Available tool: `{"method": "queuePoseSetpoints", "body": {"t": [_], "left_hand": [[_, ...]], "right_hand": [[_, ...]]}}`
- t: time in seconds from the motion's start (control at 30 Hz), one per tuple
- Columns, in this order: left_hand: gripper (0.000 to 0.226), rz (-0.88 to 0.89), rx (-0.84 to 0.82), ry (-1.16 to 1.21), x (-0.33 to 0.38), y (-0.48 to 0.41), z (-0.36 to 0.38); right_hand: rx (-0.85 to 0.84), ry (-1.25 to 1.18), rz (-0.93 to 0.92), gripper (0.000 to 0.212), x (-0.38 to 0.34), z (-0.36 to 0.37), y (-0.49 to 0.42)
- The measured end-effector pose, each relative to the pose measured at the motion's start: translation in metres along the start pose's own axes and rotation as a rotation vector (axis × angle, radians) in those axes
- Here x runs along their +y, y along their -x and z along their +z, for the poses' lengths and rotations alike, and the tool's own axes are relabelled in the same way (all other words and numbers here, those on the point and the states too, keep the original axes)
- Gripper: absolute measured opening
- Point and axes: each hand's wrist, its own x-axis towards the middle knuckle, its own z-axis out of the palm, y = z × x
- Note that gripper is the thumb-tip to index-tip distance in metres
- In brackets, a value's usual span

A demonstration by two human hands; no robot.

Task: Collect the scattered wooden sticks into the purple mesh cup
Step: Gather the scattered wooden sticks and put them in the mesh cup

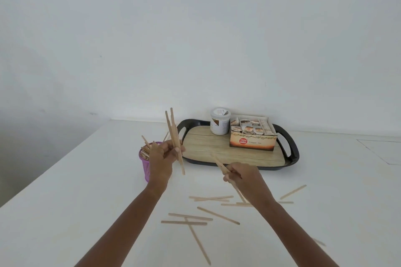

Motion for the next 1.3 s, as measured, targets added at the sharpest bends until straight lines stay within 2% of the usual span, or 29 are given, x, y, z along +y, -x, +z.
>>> {"method": "queuePoseSetpoints", "body": {"t": [0.2,0.33,0.43,0.6,0.7,0.9,1.03,1.17,1.3], "left_hand": [[0.018,0.115,0.116,0.053,0.019,-0.029,-0.030],[0.018,0.209,0.183,0.086,0.030,-0.050,-0.048],[0.018,0.241,0.239,0.102,0.032,-0.063,-0.057],[0.019,0.182,0.239,-0.013,0.014,-0.069,-0.055],[0.022,0.109,0.214,-0.101,-0.004,-0.068,-0.052],[0.020,0.005,0.143,-0.301,-0.036,-0.068,-0.055],[0.026,0.001,0.100,-0.387,-0.046,-0.066,-0.058],[0.028,0.021,0.057,-0.440,-0.045,-0.065,-0.059],[0.025,0.000,0.050,-0.438,-0.043,-0.067,-0.062]], "right_hand": [[0.096,-0.330,-0.066,0.013,-0.050,0.032,-0.033],[0.131,-0.654,-0.066,0.033,-0.079,0.047,-0.058],[0.179,-0.760,-0.102,0.028,-0.096,0.058,-0.077],[0.260,-0.824,-0.135,0.030,-0.115,0.078,-0.103],[0.274,-0.812,-0.120,0.022,-0.115,0.093,-0.113],[0.228,-0.774,-0.051,0.018,-0.101,0.126,-0.120],[0.214,-0.665,-0.048,0.008,-0.090,0.142,-0.122],[0.175,-0.573,-0.030,0.012,-0.082,0.150,-0.125],[0.097,-0.590,-0.036,0.012,-0.078,0.148,-0.126]]}}
